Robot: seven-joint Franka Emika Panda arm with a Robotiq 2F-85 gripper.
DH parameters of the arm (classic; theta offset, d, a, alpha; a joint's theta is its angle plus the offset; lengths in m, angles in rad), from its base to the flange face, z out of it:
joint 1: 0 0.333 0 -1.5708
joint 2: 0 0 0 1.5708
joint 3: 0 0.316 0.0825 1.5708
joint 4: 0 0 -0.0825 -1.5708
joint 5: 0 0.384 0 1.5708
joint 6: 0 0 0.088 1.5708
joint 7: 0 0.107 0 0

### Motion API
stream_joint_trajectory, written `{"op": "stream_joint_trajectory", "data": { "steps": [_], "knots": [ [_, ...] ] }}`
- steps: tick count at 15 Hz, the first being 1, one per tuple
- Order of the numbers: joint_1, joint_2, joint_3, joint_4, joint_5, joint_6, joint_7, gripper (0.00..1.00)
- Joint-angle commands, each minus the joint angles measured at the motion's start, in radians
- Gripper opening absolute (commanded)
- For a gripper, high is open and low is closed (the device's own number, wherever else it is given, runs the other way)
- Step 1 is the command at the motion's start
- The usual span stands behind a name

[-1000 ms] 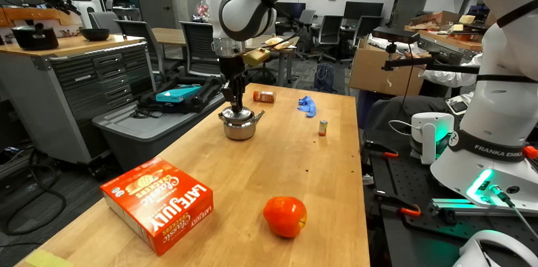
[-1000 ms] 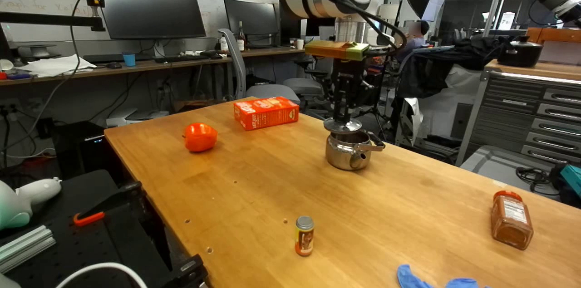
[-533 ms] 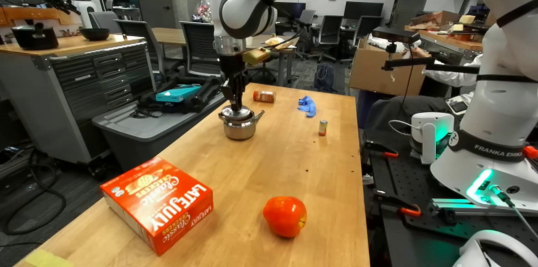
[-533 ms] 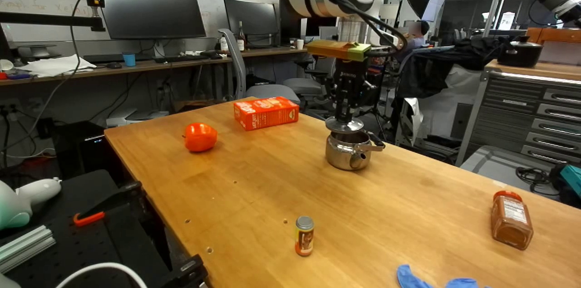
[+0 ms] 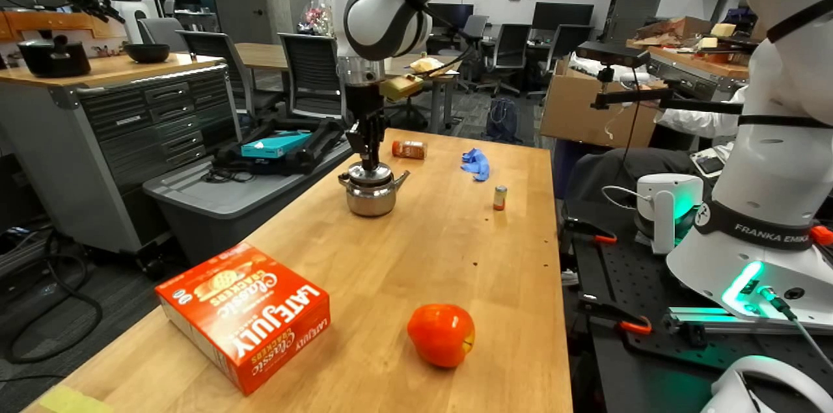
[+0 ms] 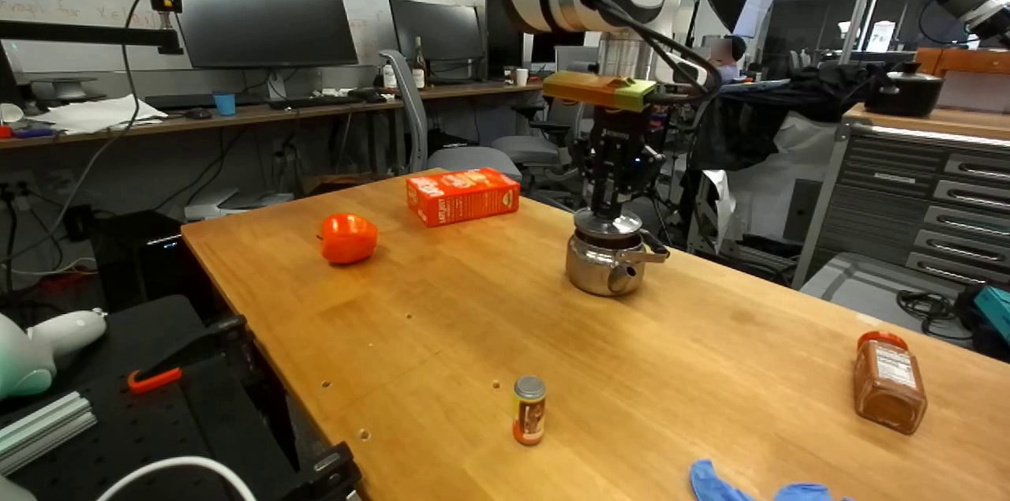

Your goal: Cover the kettle with the lid on the table

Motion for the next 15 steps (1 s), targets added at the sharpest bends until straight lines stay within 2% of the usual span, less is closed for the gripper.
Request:
{"op": "stream_joint_trajectory", "data": {
  "steps": [1,7,15],
  "knots": [
    [0.013,0.023,-0.008,0.019,-0.011,0.0,-0.005,0.07],
    [0.02,0.035,-0.006,0.017,-0.018,0.018,-0.007,0.07],
    [-0.018,0.006,0.013,0.008,0.029,0.007,-0.061,0.07]
  ]
}}
